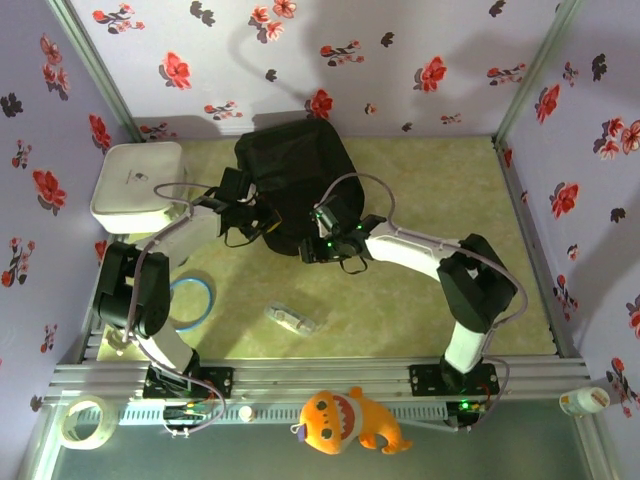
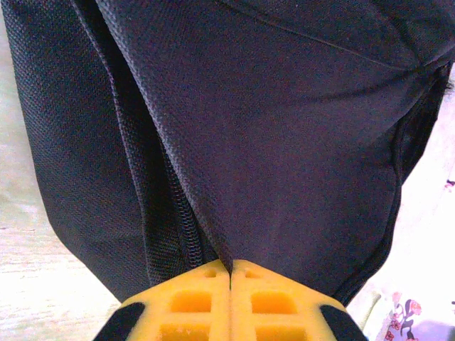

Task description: Pack the student bag

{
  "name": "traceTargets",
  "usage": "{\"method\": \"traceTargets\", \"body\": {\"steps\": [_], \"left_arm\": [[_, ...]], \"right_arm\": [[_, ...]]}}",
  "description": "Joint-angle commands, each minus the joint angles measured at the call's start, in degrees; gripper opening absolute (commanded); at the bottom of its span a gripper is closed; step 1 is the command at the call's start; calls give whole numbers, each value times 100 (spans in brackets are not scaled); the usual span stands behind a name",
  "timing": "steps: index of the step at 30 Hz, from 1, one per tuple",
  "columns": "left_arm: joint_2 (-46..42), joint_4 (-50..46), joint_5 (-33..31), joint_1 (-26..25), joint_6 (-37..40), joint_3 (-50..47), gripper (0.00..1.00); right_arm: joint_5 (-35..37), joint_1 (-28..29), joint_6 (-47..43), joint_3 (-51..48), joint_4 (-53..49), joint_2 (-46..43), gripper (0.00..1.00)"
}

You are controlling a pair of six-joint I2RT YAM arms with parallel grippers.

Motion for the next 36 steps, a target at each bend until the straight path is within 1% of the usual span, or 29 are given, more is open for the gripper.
{"method": "traceTargets", "body": {"steps": [1,9,11,13,19,22,25,28,31,36], "left_arm": [[-265,82,121,-26,52,138,0],[-248,86,130,-26,40,156,0],[-239,85,139,-27,44,165,0],[-223,84,143,-30,50,164,0],[-212,53,119,-7,97,156,0],[-204,34,24,67,104,97,0],[-189,-60,-171,91,217,46,0],[-178,-64,-204,110,252,-36,0],[-129,-62,-204,118,273,-72,0],[-89,-32,-195,114,283,-90,0]], "right_arm": [[236,51,-331,281,9,183,47],[63,76,-509,391,393,334,44],[96,84,-528,393,437,339,42],[199,79,-529,395,420,356,37],[610,84,-487,211,316,153,12],[1096,84,-397,-76,221,-129,6],[1858,39,-130,-375,-10,-389,4],[2273,-92,149,-544,-239,-522,3],[2455,-248,477,-527,-475,-553,3],[2519,-481,947,-437,-749,-557,4]]}}
